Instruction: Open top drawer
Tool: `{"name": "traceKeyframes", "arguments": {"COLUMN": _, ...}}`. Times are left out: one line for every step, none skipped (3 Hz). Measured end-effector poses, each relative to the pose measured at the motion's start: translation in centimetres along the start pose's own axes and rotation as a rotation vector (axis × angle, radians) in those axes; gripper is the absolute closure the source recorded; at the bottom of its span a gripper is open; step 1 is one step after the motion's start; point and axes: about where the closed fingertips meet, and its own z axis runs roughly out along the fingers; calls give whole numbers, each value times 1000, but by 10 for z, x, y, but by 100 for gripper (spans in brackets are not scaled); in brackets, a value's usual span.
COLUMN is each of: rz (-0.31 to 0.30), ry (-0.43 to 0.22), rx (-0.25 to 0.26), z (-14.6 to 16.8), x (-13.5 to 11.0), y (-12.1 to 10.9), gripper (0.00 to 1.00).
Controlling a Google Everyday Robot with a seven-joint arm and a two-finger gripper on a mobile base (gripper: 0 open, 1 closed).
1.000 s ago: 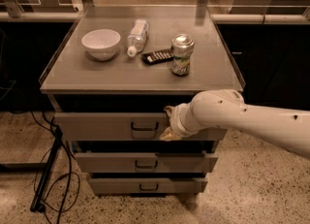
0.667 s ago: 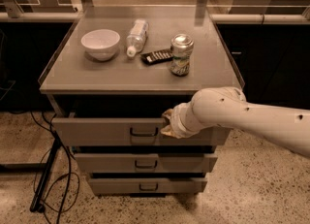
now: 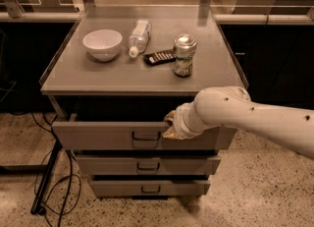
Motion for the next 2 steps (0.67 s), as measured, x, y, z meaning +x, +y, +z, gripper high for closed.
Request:
{"name": "traceKeyframes", "arguments": {"rz": 20, "ry": -2, "rx": -8, "z": -8, "x": 1, "y": 20, "gripper": 99}}
{"name": "traceKeyframes", "arguments": {"rz": 20, "ry": -2, "rx": -8, "z": -12, "x": -1, "y": 20, "gripper": 77}}
